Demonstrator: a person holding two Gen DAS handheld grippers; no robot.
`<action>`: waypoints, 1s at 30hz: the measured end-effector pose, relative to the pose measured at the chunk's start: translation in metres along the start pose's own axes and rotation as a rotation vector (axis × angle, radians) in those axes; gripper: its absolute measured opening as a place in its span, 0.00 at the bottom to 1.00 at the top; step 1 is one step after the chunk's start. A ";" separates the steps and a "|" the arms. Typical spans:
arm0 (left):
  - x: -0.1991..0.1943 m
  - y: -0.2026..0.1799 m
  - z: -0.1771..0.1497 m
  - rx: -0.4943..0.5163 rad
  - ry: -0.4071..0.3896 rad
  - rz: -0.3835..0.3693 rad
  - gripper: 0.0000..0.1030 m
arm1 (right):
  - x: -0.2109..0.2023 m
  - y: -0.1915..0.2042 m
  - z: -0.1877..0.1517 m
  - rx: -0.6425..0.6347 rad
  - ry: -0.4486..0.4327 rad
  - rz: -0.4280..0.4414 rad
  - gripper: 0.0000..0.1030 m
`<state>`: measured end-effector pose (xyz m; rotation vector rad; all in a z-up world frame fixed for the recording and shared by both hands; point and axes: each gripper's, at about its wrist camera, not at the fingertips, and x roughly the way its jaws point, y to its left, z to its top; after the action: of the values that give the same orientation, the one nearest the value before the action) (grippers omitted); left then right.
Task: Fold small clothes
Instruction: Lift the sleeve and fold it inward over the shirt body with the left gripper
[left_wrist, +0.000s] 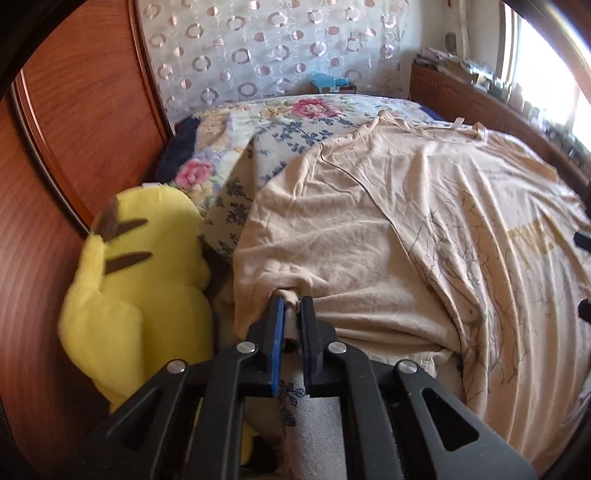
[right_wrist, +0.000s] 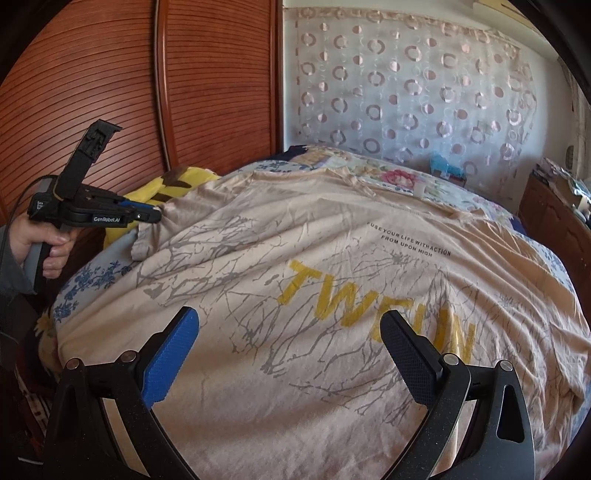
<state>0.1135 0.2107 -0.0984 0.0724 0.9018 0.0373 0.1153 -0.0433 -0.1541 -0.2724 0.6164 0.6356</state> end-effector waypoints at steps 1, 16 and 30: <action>-0.005 -0.003 0.002 0.017 -0.015 0.007 0.03 | 0.000 0.000 0.000 -0.001 -0.003 -0.003 0.97; -0.052 -0.098 0.076 0.198 -0.168 -0.126 0.04 | -0.002 -0.004 -0.003 0.010 -0.021 0.002 0.97; -0.062 -0.077 0.053 0.065 -0.156 -0.195 0.55 | 0.000 -0.012 -0.003 0.044 -0.019 0.024 0.97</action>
<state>0.1168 0.1271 -0.0235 0.0467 0.7508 -0.1770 0.1219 -0.0541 -0.1559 -0.2176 0.6155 0.6464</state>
